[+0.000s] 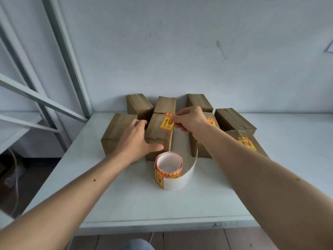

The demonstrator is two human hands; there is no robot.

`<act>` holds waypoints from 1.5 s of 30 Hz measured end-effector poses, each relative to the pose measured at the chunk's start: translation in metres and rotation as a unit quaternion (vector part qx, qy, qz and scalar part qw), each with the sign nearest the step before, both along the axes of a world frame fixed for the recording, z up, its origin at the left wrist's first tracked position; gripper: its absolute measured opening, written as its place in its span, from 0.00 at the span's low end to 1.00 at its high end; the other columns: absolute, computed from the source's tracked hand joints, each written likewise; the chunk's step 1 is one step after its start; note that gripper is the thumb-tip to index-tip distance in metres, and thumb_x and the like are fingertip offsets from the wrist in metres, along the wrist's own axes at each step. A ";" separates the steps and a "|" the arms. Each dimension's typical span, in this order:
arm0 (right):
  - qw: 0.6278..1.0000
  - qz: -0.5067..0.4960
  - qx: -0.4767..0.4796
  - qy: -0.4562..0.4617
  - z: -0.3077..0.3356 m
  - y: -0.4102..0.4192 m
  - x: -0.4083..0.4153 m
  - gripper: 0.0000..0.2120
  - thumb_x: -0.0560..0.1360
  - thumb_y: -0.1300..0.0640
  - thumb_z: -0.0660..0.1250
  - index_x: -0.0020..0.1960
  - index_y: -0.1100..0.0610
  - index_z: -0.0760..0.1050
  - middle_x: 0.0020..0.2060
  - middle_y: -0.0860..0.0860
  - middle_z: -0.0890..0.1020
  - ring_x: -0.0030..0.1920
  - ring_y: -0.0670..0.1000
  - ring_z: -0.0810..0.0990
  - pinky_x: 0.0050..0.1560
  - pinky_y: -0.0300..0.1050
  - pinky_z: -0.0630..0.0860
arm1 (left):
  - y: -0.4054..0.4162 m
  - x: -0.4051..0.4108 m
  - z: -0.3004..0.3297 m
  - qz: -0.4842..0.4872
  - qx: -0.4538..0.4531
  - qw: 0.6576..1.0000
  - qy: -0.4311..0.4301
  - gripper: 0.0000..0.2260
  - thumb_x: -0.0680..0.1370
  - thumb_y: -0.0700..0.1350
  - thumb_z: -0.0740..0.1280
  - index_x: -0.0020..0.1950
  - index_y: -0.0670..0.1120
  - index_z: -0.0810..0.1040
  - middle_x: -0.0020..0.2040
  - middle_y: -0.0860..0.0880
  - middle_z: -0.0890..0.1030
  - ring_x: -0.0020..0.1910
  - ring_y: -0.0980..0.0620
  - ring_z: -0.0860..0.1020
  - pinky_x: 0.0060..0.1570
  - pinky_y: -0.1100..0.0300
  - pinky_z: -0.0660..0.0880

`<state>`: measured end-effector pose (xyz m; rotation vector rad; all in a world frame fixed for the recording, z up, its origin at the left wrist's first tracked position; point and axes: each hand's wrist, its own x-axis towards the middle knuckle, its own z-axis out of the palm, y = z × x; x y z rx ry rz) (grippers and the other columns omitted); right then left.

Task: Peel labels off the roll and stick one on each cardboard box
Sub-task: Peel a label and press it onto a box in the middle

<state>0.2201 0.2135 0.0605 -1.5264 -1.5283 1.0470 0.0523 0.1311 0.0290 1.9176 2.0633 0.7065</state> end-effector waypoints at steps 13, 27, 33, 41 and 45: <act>0.996 0.033 -0.027 -0.076 -0.025 0.037 -0.024 0.11 0.70 0.55 0.76 0.49 0.59 0.82 0.41 0.51 0.84 0.34 0.43 0.80 0.26 0.34 0.71 | 0.032 0.015 -0.036 0.047 -0.017 0.998 -0.041 0.46 0.59 0.67 0.75 0.67 0.45 0.64 0.63 0.47 0.71 0.60 0.49 0.72 0.54 0.56 0.76; 0.987 0.032 0.065 -0.142 -0.033 0.037 -0.031 0.10 0.68 0.53 0.78 0.45 0.55 0.81 0.44 0.50 0.82 0.42 0.46 0.80 0.40 0.40 0.79 | 0.039 0.011 -0.044 0.031 -0.007 0.994 -0.102 0.46 0.58 0.68 0.74 0.67 0.46 0.62 0.63 0.48 0.71 0.59 0.51 0.73 0.49 0.61 0.75; 0.991 0.043 0.071 -0.107 -0.035 0.037 -0.026 0.11 0.68 0.54 0.77 0.48 0.56 0.82 0.44 0.49 0.82 0.39 0.44 0.80 0.35 0.35 0.76 | 0.046 0.009 -0.050 0.025 -0.018 0.987 -0.160 0.46 0.59 0.71 0.72 0.67 0.47 0.61 0.62 0.49 0.72 0.58 0.51 0.74 0.47 0.59 0.79; 0.983 0.062 0.120 -0.126 -0.035 0.031 -0.027 0.07 0.72 0.54 0.75 0.48 0.54 0.82 0.46 0.50 0.83 0.45 0.47 0.83 0.44 0.44 0.82 | 0.048 0.013 -0.052 0.037 -0.065 0.982 -0.174 0.48 0.55 0.74 0.68 0.66 0.48 0.63 0.62 0.48 0.74 0.61 0.48 0.74 0.54 0.49 0.79; 0.978 0.052 0.134 -0.148 -0.037 0.027 -0.032 0.05 0.75 0.53 0.71 0.49 0.53 0.79 0.48 0.50 0.82 0.47 0.48 0.81 0.48 0.47 0.82 | 0.049 0.014 -0.053 0.049 -0.072 0.982 -0.169 0.48 0.54 0.74 0.68 0.66 0.47 0.64 0.62 0.48 0.74 0.61 0.46 0.74 0.54 0.47 0.78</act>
